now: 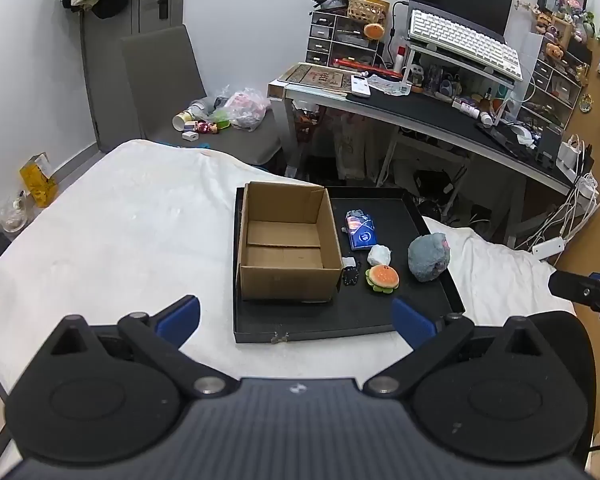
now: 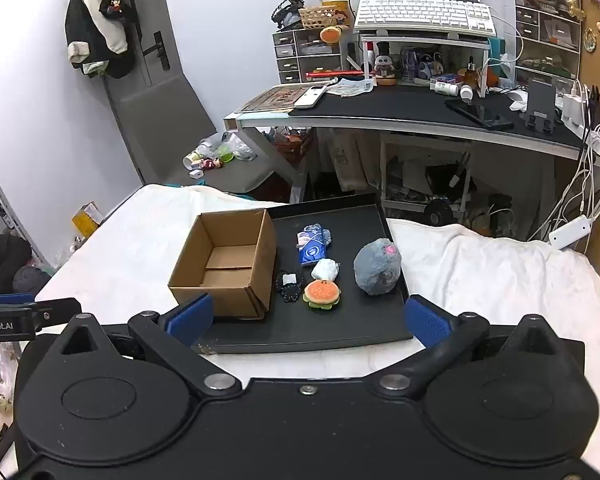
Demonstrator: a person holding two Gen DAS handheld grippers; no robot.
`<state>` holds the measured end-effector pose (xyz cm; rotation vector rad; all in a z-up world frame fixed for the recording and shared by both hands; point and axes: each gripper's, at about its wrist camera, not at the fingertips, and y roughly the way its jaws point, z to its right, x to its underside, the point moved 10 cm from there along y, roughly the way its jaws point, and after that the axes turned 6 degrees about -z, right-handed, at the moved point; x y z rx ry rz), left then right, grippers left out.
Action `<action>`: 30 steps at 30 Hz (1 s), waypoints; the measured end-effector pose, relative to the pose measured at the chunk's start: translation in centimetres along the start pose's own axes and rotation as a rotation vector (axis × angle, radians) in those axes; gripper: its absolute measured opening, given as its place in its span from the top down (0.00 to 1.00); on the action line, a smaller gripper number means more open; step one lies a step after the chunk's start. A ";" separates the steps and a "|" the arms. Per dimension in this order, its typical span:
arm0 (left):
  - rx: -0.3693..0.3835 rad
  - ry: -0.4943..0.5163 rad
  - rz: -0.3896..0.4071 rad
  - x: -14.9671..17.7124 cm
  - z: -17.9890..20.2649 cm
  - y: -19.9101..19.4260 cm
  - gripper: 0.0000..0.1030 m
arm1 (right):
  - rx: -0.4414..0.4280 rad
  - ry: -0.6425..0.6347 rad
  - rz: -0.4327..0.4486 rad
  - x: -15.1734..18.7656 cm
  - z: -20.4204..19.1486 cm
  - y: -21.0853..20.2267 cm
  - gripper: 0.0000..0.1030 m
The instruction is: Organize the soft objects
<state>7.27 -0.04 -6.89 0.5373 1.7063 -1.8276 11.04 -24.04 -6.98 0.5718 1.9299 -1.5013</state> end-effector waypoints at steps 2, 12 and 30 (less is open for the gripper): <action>0.002 -0.005 0.003 0.0 0.0 0.0 0.02 | -0.012 0.006 -0.007 0.0 -0.2 0.1 0.00; -0.012 0.005 0.006 -0.1 -0.1 -0.1 0.02 | -0.007 0.006 -0.006 0.0 0.8 -0.1 0.00; -0.014 0.013 0.005 -0.4 0.0 -0.1 0.02 | 0.003 0.020 -0.006 0.2 0.5 0.1 0.00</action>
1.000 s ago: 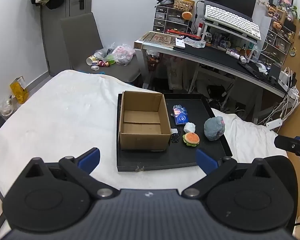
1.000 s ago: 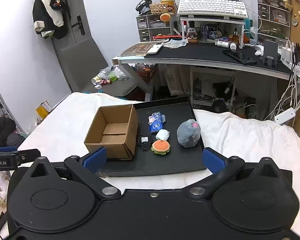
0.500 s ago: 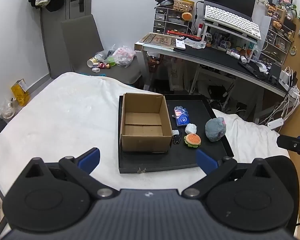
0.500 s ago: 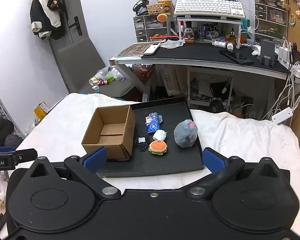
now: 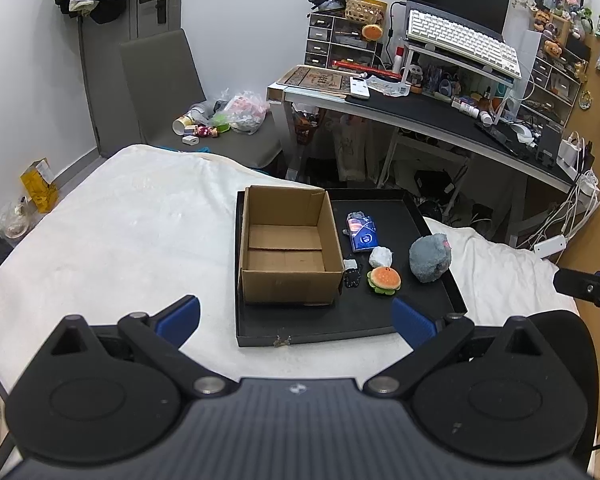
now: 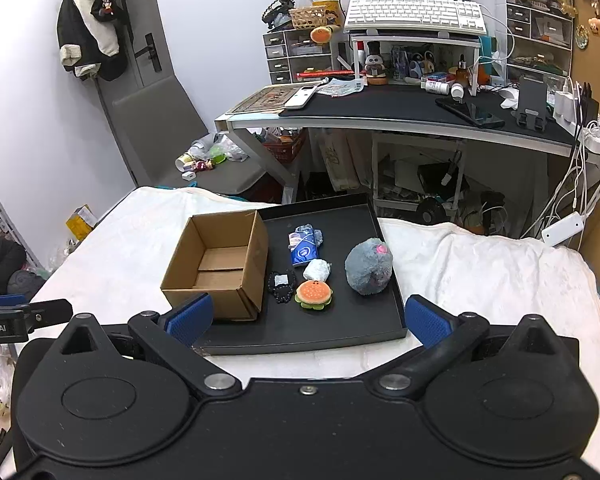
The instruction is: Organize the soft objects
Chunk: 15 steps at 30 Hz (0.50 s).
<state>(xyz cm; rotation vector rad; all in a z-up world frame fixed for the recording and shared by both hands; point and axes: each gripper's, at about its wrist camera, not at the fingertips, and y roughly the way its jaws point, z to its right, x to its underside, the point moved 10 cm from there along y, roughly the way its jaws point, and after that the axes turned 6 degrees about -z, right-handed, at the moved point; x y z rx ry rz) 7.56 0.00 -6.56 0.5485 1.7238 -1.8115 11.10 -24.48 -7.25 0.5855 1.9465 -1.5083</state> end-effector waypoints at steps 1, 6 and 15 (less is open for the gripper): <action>0.000 0.000 0.001 0.0 0.0 0.0 0.02 | 0.000 0.001 0.000 0.0 0.0 0.1 0.00; 0.001 0.000 -0.001 0.0 0.0 0.0 0.02 | 0.000 0.001 0.000 0.0 0.1 0.1 0.00; 0.000 0.000 -0.001 0.0 0.0 0.0 0.02 | 0.004 0.006 0.003 0.3 0.3 0.2 0.00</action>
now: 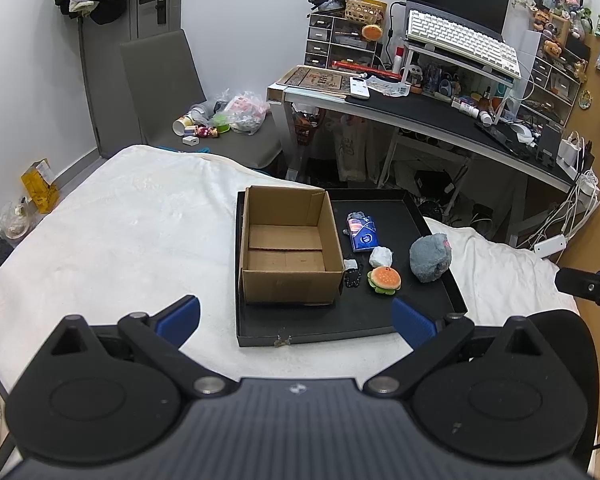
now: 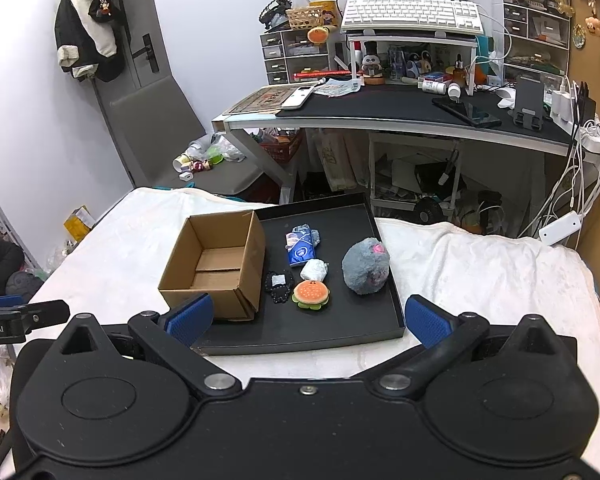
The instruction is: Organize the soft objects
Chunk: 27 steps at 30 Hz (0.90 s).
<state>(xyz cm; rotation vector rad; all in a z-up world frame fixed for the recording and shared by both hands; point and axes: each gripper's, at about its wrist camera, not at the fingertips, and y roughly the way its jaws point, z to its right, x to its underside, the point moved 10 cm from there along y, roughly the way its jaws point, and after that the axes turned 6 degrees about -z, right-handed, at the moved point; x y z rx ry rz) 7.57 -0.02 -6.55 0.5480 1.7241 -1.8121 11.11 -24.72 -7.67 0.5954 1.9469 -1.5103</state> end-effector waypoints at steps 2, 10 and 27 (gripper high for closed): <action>0.000 -0.001 0.000 0.0 0.0 0.0 0.02 | 0.003 -0.002 -0.001 0.0 0.0 0.0 0.00; 0.000 0.000 0.000 0.0 0.0 0.0 0.02 | 0.002 0.000 -0.002 -0.1 -0.1 -0.1 0.00; 0.000 0.000 0.001 0.0 0.1 0.0 0.02 | 0.014 -0.006 0.000 -0.1 -0.1 -0.2 0.00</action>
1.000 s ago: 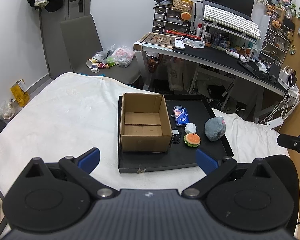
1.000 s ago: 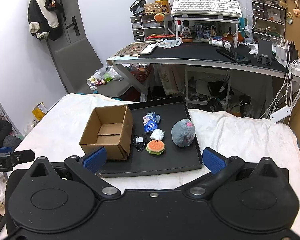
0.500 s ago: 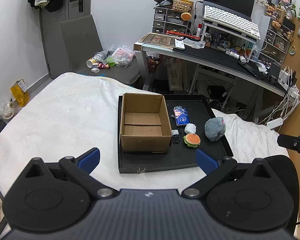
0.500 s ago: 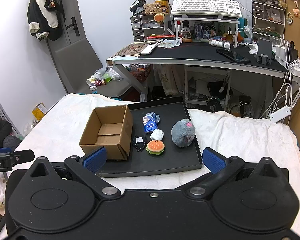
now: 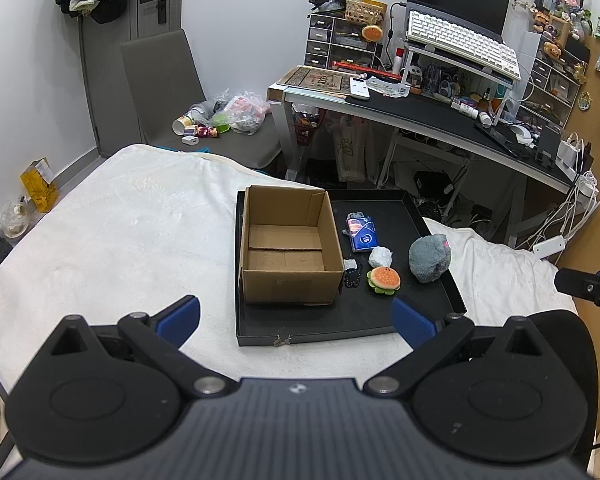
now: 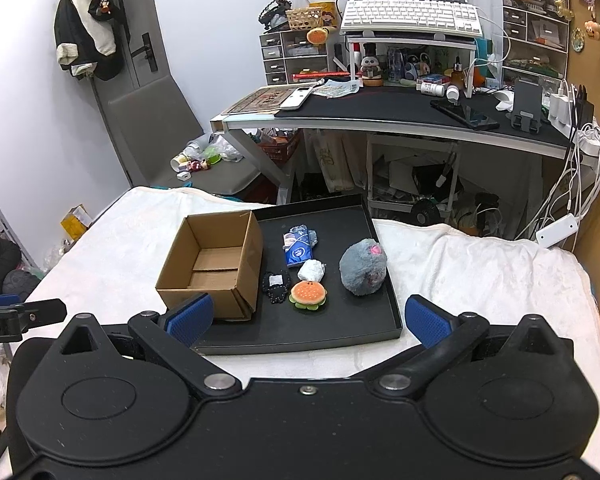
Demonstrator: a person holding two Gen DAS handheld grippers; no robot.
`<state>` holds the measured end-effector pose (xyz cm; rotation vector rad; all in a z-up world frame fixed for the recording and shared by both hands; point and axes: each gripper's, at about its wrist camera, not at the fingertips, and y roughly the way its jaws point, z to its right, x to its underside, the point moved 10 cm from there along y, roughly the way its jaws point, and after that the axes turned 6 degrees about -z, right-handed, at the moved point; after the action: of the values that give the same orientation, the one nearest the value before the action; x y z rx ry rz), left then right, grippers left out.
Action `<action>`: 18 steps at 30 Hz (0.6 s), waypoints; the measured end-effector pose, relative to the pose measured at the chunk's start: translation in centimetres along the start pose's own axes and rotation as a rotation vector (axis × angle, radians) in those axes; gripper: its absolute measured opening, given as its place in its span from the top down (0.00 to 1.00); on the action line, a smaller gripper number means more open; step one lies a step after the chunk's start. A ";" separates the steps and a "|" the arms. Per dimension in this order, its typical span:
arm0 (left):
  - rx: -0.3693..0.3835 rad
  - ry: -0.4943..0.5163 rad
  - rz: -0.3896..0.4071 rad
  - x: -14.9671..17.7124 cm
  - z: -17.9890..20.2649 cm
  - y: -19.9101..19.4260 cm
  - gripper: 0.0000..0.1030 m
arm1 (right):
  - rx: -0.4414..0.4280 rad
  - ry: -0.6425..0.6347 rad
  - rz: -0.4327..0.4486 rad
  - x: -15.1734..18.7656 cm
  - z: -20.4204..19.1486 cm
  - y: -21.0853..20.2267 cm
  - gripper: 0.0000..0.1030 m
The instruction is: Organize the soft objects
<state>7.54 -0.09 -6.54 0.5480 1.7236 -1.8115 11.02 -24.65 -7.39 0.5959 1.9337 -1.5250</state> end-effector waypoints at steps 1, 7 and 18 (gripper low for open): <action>0.000 0.000 0.000 0.0 0.0 0.0 0.02 | 0.001 0.000 0.000 0.0 0.0 0.0 0.00; 0.000 0.001 0.000 0.0 0.0 0.0 0.02 | 0.000 0.001 -0.001 0.0 0.0 0.0 0.00; 0.001 0.000 0.001 0.1 0.0 0.0 0.02 | 0.000 0.001 -0.001 0.1 -0.1 0.2 0.00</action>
<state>7.51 -0.08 -6.60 0.5485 1.7224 -1.8118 11.06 -24.52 -7.53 0.5958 1.9347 -1.5255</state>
